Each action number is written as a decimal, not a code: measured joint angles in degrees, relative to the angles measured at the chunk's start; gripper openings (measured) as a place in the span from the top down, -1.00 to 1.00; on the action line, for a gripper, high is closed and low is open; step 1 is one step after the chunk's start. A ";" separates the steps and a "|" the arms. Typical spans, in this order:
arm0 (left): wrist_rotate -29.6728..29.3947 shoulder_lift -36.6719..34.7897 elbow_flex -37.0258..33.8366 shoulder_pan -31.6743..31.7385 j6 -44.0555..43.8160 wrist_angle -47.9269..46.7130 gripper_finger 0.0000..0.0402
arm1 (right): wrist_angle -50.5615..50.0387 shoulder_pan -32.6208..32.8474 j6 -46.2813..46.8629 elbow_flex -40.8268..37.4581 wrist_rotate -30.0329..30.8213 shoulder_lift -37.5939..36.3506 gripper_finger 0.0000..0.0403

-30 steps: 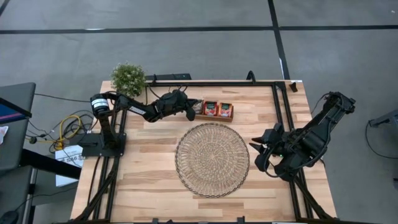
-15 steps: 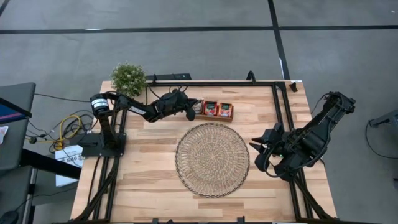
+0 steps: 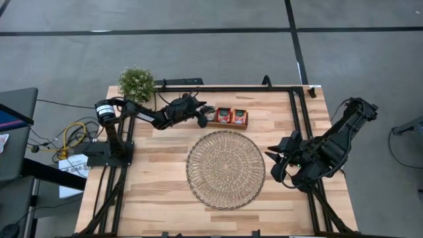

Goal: Pick & Place Tea
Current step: Put the brown tea bag into the left section of the wooden organizer, then return to Home Position

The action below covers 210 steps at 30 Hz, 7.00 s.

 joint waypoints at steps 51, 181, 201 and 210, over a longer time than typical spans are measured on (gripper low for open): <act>-12.62 0.60 21.66 -5.06 23.10 -45.35 0.24 | 1.22 0.22 -0.54 0.04 -0.04 0.01 0.58; -8.49 -104.24 -32.75 -26.40 -17.37 -63.78 0.25 | 57.41 -25.40 -48.82 -56.04 -21.50 -70.74 0.58; -16.82 -104.24 -32.68 -26.40 -21.22 -65.30 0.25 | 56.94 -31.07 -51.50 -63.17 -34.31 -70.76 0.58; -20.88 -104.24 -32.65 -26.40 -21.28 -65.32 0.25 | 52.46 -39.16 -51.14 -63.19 -41.19 -70.76 0.58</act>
